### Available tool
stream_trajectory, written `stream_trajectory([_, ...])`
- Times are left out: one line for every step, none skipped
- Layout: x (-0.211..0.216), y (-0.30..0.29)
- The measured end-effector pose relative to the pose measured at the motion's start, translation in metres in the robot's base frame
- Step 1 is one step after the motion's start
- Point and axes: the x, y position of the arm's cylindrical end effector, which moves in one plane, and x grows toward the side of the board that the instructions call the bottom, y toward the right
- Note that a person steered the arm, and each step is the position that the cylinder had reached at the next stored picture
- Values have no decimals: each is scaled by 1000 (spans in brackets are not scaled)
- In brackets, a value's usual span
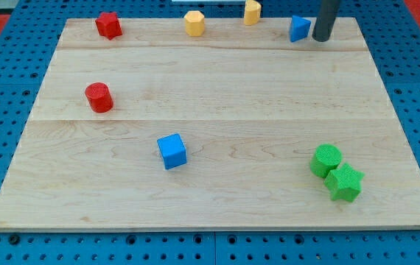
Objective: Move your arm to center left of the board
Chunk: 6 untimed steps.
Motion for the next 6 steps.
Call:
stream_trajectory([62,-10])
stream_trajectory([101,-28])
stream_trajectory([99,-37])
stream_trajectory([99,-42])
stream_trajectory([99,-42])
stream_trajectory([114,-42])
